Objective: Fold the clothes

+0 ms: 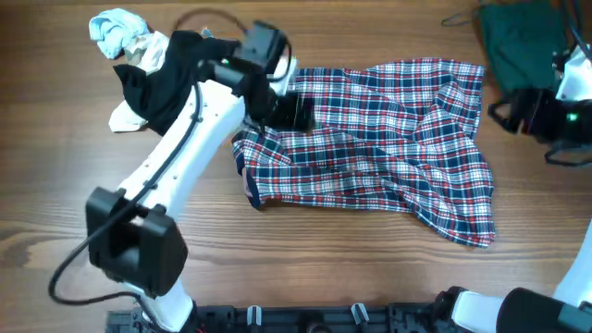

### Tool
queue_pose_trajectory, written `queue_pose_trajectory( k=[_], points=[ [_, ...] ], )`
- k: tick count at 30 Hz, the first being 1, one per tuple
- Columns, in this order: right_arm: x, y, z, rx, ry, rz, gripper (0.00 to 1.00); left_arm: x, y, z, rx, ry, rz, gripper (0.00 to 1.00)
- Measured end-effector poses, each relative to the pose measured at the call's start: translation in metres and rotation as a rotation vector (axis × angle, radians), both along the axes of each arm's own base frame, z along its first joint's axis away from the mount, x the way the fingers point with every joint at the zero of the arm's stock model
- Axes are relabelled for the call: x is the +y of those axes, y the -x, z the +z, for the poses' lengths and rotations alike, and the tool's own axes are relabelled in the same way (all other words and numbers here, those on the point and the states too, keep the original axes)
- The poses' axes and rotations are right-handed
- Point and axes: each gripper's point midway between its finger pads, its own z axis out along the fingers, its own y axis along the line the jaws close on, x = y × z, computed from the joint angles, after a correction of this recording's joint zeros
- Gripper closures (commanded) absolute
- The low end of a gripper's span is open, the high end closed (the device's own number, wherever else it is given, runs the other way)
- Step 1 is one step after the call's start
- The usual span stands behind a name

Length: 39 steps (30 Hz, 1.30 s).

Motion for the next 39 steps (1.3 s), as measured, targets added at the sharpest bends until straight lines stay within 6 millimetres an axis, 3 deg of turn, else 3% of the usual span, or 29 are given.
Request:
queue_pose_trajectory(
  k=[2,3,5,8,11,12,13,18,22,25,29,31,33,35,39],
  points=[
    [0.012,-0.013,0.008,-0.078,-0.001,0.084,0.18,0.002,-0.028,0.023,-0.127,0.050,0.020,0.03],
    [0.023,-0.017,0.011,-0.101,-0.001,0.132,0.18,0.012,-0.044,0.029,-0.170,0.061,0.056,0.04],
    [0.044,-0.024,0.014,-0.130,0.006,0.215,0.18,0.042,-0.057,0.028,-0.170,0.048,0.130,0.11],
    [0.062,-0.028,0.016,-0.153,0.012,0.271,0.18,0.081,-0.057,0.021,-0.112,0.017,0.220,0.37],
    [0.063,-0.029,0.016,-0.156,0.013,0.275,0.18,0.082,-0.053,0.011,-0.076,0.005,0.218,0.64],
    [0.063,-0.029,0.016,-0.155,0.013,0.275,0.18,0.081,-0.053,0.002,-0.052,-0.003,0.220,0.71],
    [0.063,-0.029,0.016,-0.155,0.012,0.275,0.19,0.082,-0.050,-0.023,0.009,-0.023,0.222,0.74],
    [0.063,-0.028,0.016,-0.151,0.011,0.275,0.18,0.082,-0.048,-0.099,0.166,-0.073,0.237,0.68],
    [0.063,-0.028,0.016,-0.148,0.010,0.275,0.17,0.080,-0.060,-0.105,0.137,-0.060,0.248,0.59],
    [0.063,-0.028,0.016,-0.149,0.010,0.275,0.17,0.080,-0.063,-0.109,0.134,-0.056,0.257,0.42],
    [0.063,-0.028,0.016,-0.148,0.010,0.275,0.16,0.102,-0.064,-0.110,0.160,-0.060,0.311,0.33],
    [0.063,-0.028,0.016,-0.149,0.010,0.275,0.16,0.119,-0.069,-0.110,0.160,-0.056,0.351,0.36],
    [0.063,-0.028,0.016,-0.149,0.010,0.275,0.16,0.128,-0.073,-0.109,0.156,-0.042,0.372,0.50],
    [0.063,-0.028,0.015,-0.146,0.008,0.274,0.16,0.120,-0.077,-0.106,0.138,-0.003,0.342,0.57],
    [0.063,-0.026,0.013,-0.132,-0.001,0.265,0.15,0.071,-0.069,-0.104,0.119,0.014,0.234,0.62]
  ],
)
